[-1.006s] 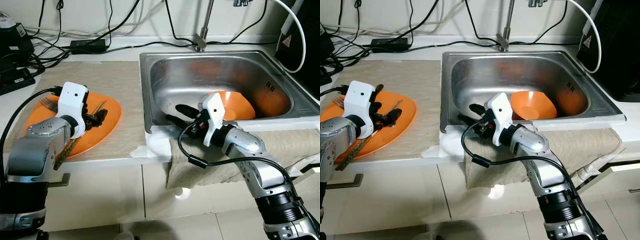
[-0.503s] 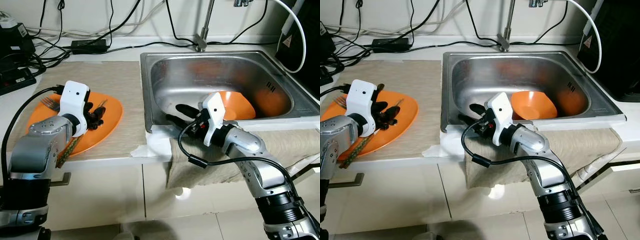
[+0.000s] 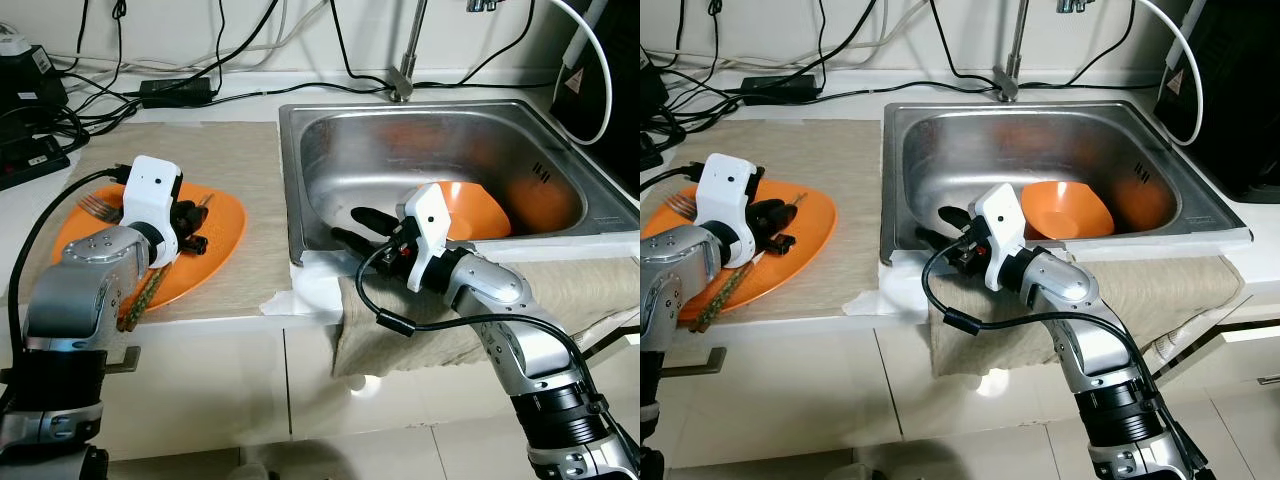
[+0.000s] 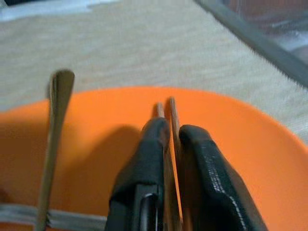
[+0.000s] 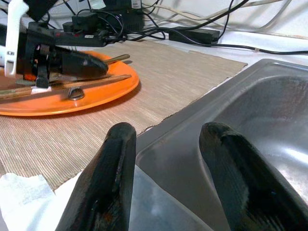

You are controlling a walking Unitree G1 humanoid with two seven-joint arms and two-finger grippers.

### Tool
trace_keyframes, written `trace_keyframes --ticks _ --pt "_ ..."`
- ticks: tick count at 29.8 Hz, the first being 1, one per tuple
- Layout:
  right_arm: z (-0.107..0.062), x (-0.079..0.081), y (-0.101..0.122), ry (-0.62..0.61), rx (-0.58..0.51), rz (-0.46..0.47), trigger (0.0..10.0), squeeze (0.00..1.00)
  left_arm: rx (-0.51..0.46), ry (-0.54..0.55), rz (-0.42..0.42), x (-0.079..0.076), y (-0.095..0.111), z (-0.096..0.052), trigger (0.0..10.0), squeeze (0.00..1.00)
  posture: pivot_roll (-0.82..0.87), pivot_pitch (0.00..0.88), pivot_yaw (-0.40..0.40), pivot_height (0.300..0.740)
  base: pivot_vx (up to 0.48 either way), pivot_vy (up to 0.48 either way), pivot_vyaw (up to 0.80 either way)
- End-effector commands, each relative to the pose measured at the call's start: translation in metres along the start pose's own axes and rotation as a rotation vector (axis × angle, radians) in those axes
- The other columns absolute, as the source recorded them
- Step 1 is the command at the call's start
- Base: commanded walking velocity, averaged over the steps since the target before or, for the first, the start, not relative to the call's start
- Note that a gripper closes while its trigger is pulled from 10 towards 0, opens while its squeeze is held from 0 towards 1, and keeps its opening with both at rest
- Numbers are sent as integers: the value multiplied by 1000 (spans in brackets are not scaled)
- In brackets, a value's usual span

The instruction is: Kitchen organization

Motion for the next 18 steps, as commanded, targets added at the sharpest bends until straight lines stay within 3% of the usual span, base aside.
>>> trace_keyframes --ticks 1,11,12,13,14,15,16,18 --pt "-2 -2 4 -7 -9 -9 10000 0 -16 20 5 6 6 -1 0 0 90 22 4 740 0 0 0" --pt "-2 -1 2 -6 -2 -6 10000 0 -12 31 26 10 10 -2 0 0 90 22 2 740 0 0 0" --pt "-2 -1 2 -6 -2 -6 10000 0 -6 42 27 12 9 -2 8627 0 90 22 2 740 0 0 0" --pt "-2 -1 2 -6 -2 -6 10000 0 -1 51 32 15 8 -1 8627 0 90 22 2 740 0 0 0" --pt "-2 -1 2 -5 -1 -6 10000 0 4 70 37 18 8 -1 10000 0 90 22 2 740 0 0 0" --pt "-2 -1 2 -5 -1 -6 10000 0 7 83 40 21 7 -1 10000 0 89 23 2 740 0 0 0" --pt "-2 -1 2 -5 -1 -6 10000 0 8 89 45 23 7 -1 10000 1000 89 23 2 740 0 0 0" --pt "-2 -1 2 -6 -1 -6 10000 0 7 110 56 28 8 -1 10000 1000 88 23 2 740 0 0 0"
Point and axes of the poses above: a point about 5 cm out from each wrist's last joint towards the gripper, its own z axis pointing out of the wrist towards the gripper, its own y axis along the axis of the wrist's last joint, x = y × z, the point moved 2 cm from there along z, pointing out of the wrist towards the gripper, and after that the axes turned 8 degrees about z, right-handed, at the moved point
